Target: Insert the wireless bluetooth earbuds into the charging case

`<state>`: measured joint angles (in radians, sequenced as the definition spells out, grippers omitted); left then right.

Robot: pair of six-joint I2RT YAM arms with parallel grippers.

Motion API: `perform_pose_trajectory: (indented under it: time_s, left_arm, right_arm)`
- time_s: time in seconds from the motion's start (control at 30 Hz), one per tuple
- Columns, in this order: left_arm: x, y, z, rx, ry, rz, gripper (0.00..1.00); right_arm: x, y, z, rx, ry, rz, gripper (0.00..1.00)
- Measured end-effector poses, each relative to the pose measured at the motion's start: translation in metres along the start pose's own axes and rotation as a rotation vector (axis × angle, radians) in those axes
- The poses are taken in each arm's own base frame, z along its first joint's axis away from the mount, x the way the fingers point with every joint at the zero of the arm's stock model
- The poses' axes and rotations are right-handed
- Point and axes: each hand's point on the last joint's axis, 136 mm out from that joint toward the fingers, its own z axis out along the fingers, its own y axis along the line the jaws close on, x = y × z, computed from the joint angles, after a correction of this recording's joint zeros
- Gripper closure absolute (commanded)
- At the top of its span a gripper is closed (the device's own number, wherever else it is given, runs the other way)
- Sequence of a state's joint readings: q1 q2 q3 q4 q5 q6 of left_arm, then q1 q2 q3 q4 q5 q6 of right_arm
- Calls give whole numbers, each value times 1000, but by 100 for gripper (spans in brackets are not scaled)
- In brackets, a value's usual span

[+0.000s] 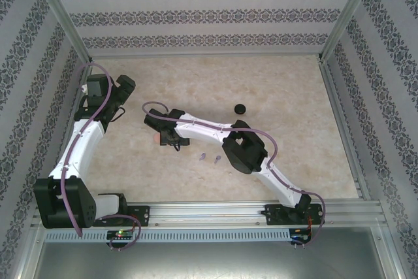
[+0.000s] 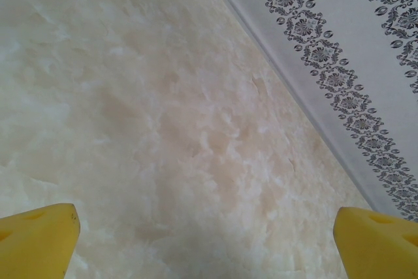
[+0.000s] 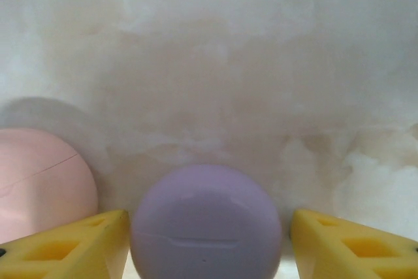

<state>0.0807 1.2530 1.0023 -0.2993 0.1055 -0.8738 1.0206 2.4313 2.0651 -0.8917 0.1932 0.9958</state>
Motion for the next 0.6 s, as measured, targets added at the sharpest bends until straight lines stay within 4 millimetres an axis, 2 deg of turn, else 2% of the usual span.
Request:
perform_pose_trajectory:
  time_s: [0.43,0.6]
  left_arm:
    - [7,1,6,3,37,-4,0]
    - [12,-1,9,20,64,4,2]
  right_arm:
    - [0,-3,-1,10,10,-10,62]
    - [-3,-6,-2,-1,0,-9,65]
